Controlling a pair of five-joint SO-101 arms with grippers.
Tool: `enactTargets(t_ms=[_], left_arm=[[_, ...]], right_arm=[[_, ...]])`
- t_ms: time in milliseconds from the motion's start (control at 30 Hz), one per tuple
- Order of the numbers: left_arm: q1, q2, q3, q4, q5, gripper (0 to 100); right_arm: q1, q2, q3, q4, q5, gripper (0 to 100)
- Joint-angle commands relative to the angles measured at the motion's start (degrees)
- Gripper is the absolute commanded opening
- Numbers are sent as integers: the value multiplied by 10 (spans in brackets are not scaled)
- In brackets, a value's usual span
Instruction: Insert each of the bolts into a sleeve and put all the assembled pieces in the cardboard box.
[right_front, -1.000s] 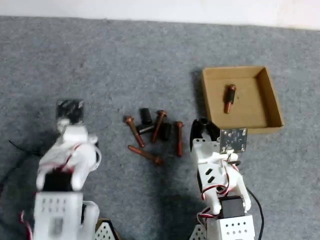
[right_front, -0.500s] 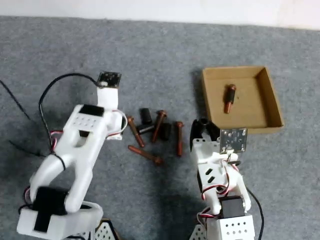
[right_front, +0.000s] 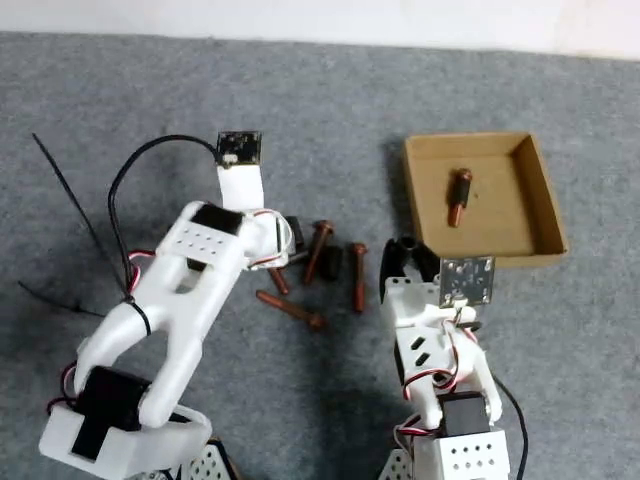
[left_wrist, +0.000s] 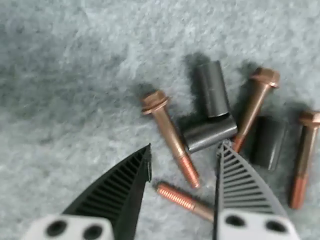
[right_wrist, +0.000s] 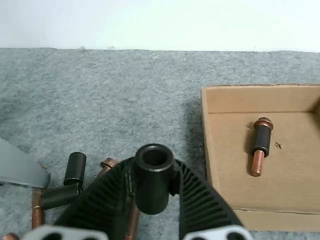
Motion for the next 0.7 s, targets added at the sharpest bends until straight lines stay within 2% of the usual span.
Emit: enactTargets(t_ms=[0, 200, 467, 667], left_arm=[[7, -2, 16, -53, 8, 207], [5, 43, 40, -105, 10, 206], [2, 147, -27, -101, 10, 204], [3, 153, -26, -72, 10, 203]], right_arm=[[6, -11, 82, 0, 5, 5], [6, -11, 82, 0, 5, 5], [6, -11, 82, 0, 6, 5], [6, -11, 82, 0, 6, 5]])
